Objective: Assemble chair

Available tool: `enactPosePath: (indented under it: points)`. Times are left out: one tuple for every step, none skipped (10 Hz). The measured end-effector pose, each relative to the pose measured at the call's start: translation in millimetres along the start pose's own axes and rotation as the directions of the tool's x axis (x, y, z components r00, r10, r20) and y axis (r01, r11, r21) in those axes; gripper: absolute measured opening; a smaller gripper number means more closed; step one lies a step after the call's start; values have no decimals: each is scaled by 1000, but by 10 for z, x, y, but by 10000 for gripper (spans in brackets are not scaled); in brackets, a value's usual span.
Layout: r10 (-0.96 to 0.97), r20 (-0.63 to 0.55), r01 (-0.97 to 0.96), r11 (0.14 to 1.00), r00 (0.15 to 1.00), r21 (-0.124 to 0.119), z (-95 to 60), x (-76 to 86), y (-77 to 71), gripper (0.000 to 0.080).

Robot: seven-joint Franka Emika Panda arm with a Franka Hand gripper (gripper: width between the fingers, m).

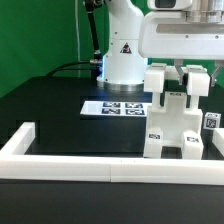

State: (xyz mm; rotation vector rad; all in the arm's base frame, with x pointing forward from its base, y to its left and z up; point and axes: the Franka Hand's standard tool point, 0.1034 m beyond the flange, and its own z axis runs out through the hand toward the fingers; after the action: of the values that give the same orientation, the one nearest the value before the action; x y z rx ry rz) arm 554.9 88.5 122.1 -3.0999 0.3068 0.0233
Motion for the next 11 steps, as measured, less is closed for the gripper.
enactPosePath:
  points:
    - [0, -1, 0, 1000, 1000, 0, -2, 2, -2, 288]
    - [0, -1, 0, 1000, 1000, 0, -2, 2, -2, 288]
    - [0, -1, 0, 1000, 1000, 0, -2, 2, -2, 288]
    - [5, -1, -5, 1000, 1000, 0, -2, 0, -1, 288]
    - [20, -2, -20, 1000, 1000, 1, 0, -11, 4, 288]
    - [27, -10, -27, 1000, 1000, 3, -1, -13, 0, 288]
    - [38, -18, -38, 999, 999, 5, -1, -19, -17, 288]
    - [50, -21, -50, 999, 999, 6, 0, -21, -36, 288]
    - [50, -24, -50, 999, 998, 6, 0, -15, -35, 288]
    - [44, -28, -44, 999, 999, 7, 1, -5, -32, 288]
    - [43, -28, -43, 999, 999, 7, 2, -3, -31, 288]
